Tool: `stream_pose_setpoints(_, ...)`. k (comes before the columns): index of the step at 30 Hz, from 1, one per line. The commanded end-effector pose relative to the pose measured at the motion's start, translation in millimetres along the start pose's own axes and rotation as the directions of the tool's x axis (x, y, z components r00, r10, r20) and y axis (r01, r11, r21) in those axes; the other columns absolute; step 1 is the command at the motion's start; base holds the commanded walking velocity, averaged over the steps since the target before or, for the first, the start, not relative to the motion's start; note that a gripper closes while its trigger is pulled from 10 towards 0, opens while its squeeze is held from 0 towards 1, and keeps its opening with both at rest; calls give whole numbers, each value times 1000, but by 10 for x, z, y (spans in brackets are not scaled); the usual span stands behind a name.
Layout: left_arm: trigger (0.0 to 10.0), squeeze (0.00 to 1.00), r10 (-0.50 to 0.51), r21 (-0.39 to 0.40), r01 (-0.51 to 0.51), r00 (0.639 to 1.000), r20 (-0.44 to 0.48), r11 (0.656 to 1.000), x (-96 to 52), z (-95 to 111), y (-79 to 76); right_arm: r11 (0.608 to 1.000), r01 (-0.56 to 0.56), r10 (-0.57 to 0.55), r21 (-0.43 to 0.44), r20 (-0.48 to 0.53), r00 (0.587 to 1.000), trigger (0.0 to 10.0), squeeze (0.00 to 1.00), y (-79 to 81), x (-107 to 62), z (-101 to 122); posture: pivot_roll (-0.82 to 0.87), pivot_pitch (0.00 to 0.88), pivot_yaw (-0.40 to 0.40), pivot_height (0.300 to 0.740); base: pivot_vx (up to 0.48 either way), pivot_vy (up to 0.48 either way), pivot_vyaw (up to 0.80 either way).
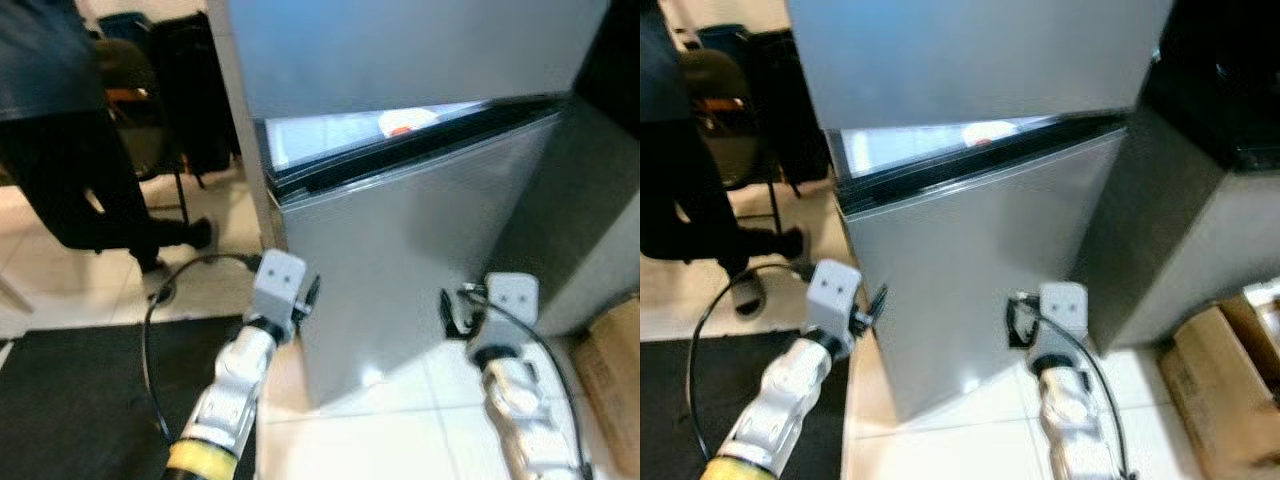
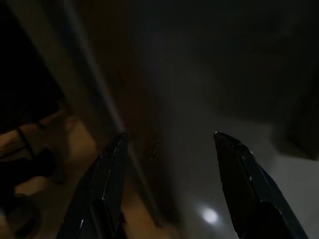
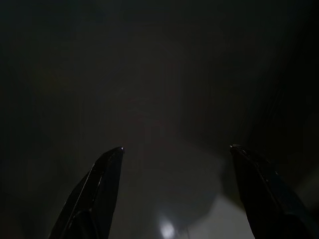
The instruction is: Restocking fridge
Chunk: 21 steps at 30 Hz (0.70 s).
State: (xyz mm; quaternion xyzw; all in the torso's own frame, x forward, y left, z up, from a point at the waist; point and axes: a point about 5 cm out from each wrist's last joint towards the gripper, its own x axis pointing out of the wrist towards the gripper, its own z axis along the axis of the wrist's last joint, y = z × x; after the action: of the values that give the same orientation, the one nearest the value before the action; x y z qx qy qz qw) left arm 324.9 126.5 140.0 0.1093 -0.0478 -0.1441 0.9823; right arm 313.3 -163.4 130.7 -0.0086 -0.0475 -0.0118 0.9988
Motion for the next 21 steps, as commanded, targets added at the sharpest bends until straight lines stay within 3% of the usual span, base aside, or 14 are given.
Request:
stream_pose_setpoints(1,10000,0,0,16,0,1000,-14,1000,-24,-38,17,1000,-12,12,-1,-19,1000,10000,0,32,-31,-49,-117,141,26,740,480,0,0)
stream_pose_setpoints(15,10000,0,2,11,-2,1000,-17,1000,-23,-48,6,1000,-14,14,-3,-21,1000,10000,0,21,-29,-47,-118,142,26,740,458,0,0)
stream_pose_setpoints(21,10000,0,58,21,-57,998,-33,998,-14,-70,76,1000,-18,18,-3,-21,1000,10000,0,23,-30,-50,-118,136,22,740,456,0,0)
